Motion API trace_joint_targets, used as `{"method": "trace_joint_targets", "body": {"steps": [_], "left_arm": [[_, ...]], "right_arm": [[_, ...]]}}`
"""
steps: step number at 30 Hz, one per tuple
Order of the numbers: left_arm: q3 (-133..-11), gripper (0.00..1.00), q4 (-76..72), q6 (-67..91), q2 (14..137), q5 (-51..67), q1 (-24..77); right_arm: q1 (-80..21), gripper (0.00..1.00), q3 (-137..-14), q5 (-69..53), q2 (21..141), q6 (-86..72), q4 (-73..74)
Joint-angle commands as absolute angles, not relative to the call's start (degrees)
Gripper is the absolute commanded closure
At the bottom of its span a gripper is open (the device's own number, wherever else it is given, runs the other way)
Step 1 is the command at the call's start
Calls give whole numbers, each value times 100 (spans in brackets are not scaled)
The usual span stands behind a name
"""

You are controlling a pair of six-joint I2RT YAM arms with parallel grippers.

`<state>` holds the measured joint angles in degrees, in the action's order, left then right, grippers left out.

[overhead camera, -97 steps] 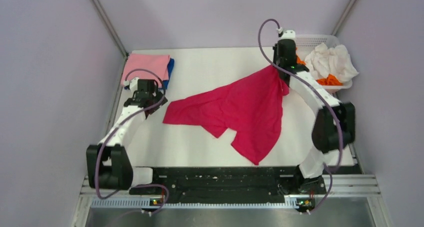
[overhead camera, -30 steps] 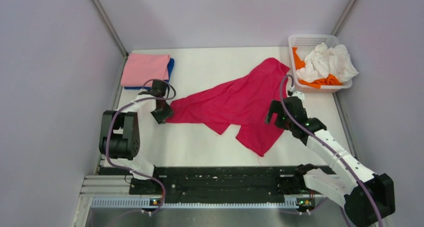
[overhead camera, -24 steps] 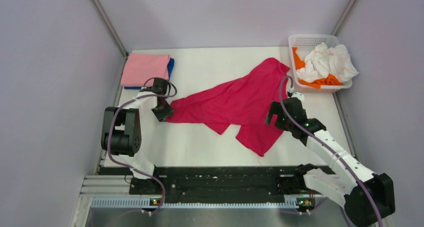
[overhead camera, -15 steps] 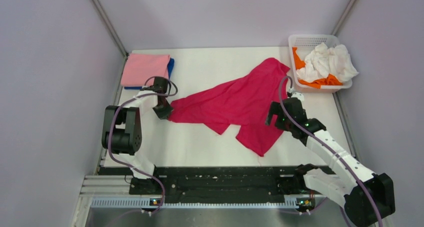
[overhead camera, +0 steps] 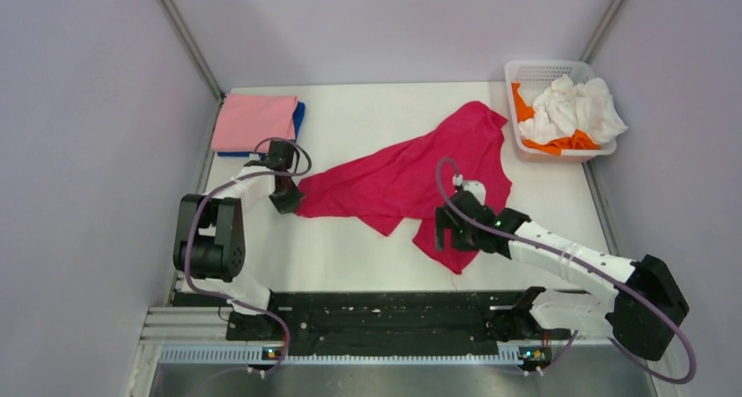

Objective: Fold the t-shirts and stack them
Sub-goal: Flatten out the tshirt

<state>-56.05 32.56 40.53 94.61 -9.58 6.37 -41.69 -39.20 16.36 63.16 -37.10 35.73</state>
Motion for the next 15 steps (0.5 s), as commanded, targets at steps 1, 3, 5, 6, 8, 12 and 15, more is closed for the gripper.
{"method": "trace_joint_targets", "body": {"steps": [1, 3, 5, 6, 8, 12, 15], "left_arm": [[-5405, 100, 3104, 4066, 9009, -875, 655], [-5388, 100, 3104, 4069, 8952, -864, 654], [-5379, 100, 3103, 4064, 8929, -847, 656], [-5367, 100, 3103, 4070, 8919, -838, 652], [-5345, 100, 3079, 4073, 8904, -809, 656], [-5313, 100, 3086, 4081, 8861, -825, 655], [-5291, 100, 3085, 4087, 8827, -847, 655]], "right_arm": [[-4896, 7, -3985, 1766, 6640, -4719, 4060], [-4966, 12, -3821, 1630, 6741, -4896, 3994], [-4967, 18, -3730, 1640, 6773, -4963, 3932], [-4967, 20, -3692, 1660, 6784, -4925, 3843], [-4973, 26, -3628, 1631, 6857, -4757, 3656], [-4966, 35, -3626, 1423, 7160, -4640, 3603], [-4968, 38, -3526, 1328, 7241, -4730, 3608]]}}
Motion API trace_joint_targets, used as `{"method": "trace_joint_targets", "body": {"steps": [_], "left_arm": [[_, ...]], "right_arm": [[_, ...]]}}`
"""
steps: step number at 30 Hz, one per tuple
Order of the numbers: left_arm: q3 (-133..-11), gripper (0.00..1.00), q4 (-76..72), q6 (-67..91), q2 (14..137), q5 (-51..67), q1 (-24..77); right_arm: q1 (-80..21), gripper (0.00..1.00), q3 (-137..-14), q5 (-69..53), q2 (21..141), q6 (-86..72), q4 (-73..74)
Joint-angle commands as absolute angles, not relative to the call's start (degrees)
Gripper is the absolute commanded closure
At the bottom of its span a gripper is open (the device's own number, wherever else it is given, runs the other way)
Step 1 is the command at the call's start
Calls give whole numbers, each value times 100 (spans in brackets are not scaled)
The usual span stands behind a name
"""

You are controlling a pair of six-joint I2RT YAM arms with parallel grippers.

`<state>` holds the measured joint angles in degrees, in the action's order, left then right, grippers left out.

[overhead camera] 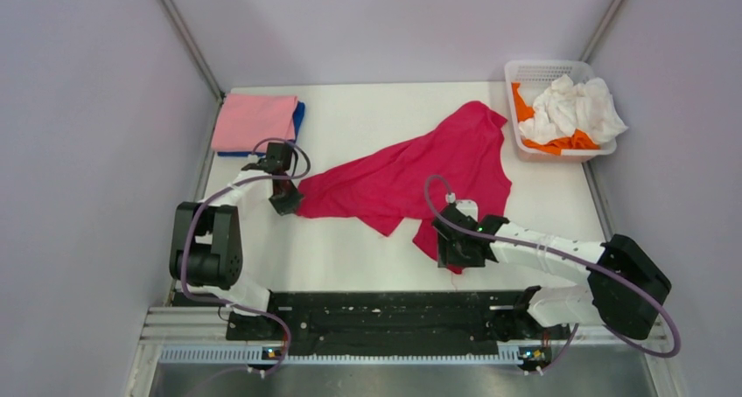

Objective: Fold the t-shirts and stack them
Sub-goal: Flatten out the tshirt

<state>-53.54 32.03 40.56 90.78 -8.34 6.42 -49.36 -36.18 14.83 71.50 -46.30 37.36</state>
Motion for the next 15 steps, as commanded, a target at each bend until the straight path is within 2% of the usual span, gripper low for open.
{"method": "trace_joint_targets", "body": {"steps": [1, 8, 12, 15], "left_arm": [[-5287, 100, 3085, 4095, 8815, -860, 652], [-5274, 100, 3094, 4091, 8750, -859, 657], [-5299, 100, 3156, 4090, 8720, -891, 654], [-5327, 100, 3196, 4064, 8598, -926, 659]], "right_arm": [[-4973, 40, -3491, 1334, 7226, -4762, 3611], [-4966, 51, -3423, 1538, 7452, -4869, 3523], [-4969, 74, -3437, 1652, 7655, -4940, 3428], [-4967, 87, -3623, 1811, 7575, -4777, 3482]]}}
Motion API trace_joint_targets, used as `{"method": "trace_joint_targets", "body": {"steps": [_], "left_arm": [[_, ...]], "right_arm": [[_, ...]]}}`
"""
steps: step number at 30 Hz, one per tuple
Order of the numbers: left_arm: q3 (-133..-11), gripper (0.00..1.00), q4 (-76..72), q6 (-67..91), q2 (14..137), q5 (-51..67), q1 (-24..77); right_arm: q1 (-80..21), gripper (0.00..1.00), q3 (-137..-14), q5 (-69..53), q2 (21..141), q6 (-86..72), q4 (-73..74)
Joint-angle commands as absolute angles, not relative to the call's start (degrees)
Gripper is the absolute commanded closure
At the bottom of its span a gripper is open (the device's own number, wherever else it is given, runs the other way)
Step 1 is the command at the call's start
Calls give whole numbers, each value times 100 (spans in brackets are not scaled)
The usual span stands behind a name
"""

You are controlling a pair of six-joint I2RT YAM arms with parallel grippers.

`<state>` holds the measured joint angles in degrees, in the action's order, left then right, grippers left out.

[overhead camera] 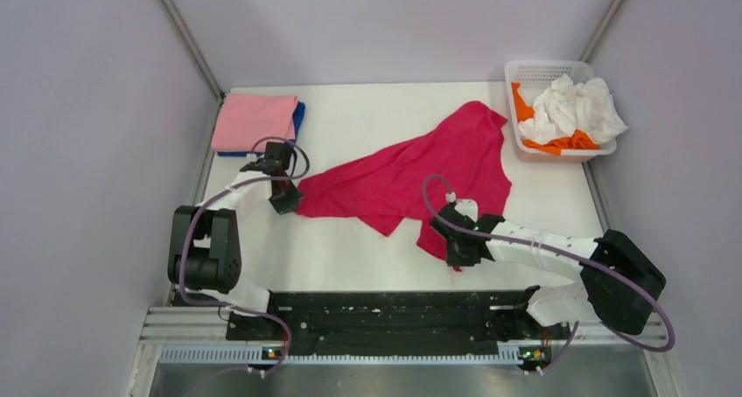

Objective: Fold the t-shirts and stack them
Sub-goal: Flatten out the tshirt

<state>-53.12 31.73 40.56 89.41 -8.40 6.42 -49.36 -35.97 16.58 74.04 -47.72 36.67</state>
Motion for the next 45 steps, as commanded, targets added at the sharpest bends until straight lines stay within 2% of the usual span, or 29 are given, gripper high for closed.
{"method": "trace_joint_targets", "body": {"steps": [1, 6, 15, 20, 23, 29, 36, 39, 45], "left_arm": [[-5371, 100, 3230, 4058, 8532, -920, 660], [-5880, 100, 3481, 3980, 7869, -904, 659], [-7210, 100, 3814, 3820, 6436, -844, 664], [-8161, 100, 4299, 3783, 5798, -1615, 659], [-8884, 100, 4559, 3666, 5469, -1697, 659], [-10109, 100, 4785, 3476, 4909, -1372, 659], [-11079, 100, 4829, 3336, 4666, -830, 660], [-11158, 100, 4794, 3359, 4675, -756, 659], [-10878, 100, 4697, 3388, 5054, -511, 659]], "right_arm": [[-4966, 90, -3753, 1952, 7519, -4725, 3578], [-4803, 100, -4852, 3093, 7092, -4479, 4294], [-4504, 100, -6955, 4335, 5768, -3183, 4341], [-4501, 100, -8326, 4219, 5332, -2147, 4099], [-4508, 100, -9235, 3884, 5268, -1801, 4098], [-4505, 100, -10771, 1690, 5397, -1305, 4281], [-4500, 100, -12264, 408, 5606, -1040, 4831], [-4504, 100, -12386, 464, 5565, -992, 4760], [-4503, 100, -12037, 1772, 5714, -689, 4545]]}}
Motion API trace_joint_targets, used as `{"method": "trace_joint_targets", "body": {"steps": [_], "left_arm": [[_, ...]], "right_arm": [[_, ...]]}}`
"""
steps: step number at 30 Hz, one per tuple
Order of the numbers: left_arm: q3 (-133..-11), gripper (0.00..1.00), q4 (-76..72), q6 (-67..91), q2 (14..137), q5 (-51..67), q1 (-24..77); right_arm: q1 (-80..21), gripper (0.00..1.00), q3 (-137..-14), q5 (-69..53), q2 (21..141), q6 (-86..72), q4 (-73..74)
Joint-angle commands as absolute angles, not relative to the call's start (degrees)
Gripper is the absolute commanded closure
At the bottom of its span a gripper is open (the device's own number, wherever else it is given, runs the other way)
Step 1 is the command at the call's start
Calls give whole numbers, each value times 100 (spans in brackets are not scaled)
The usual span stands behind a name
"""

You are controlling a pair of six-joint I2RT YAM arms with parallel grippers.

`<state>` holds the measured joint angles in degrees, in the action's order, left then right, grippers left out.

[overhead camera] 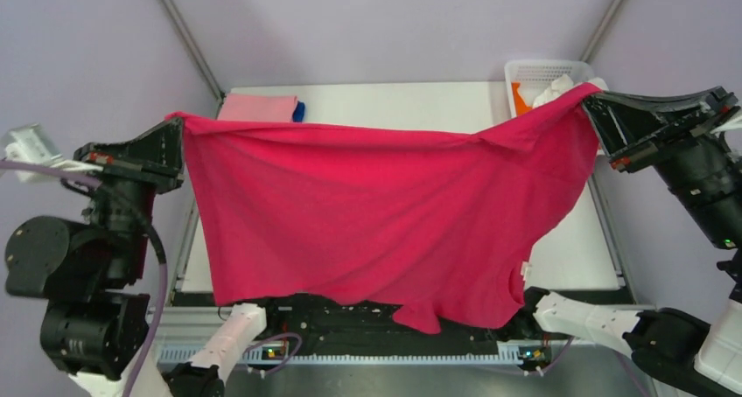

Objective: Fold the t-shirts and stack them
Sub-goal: Flatten out the tshirt

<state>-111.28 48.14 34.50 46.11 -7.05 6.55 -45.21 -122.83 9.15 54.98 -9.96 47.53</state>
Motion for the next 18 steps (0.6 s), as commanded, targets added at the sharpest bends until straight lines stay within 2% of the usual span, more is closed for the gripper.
{"method": "trace_joint_targets", "body": {"steps": [1, 6, 11, 18], "left_arm": [[-10686, 100, 4603, 3392, 5090, -521, 659], [-9305, 100, 4080, 3410, 5276, -1025, 659], [-8025, 100, 3423, 3474, 5956, -1545, 664], [-7607, 100, 2447, 3584, 8239, -1536, 659]], "right_arm": [[-4500, 100, -11857, 2069, 5755, -639, 4414], [-4502, 100, -10391, 3762, 5874, -103, 3228], [-4274, 100, -8743, 5563, 6233, 804, 1384], [-3061, 100, -7230, 4171, 7339, -186, 366]]}}
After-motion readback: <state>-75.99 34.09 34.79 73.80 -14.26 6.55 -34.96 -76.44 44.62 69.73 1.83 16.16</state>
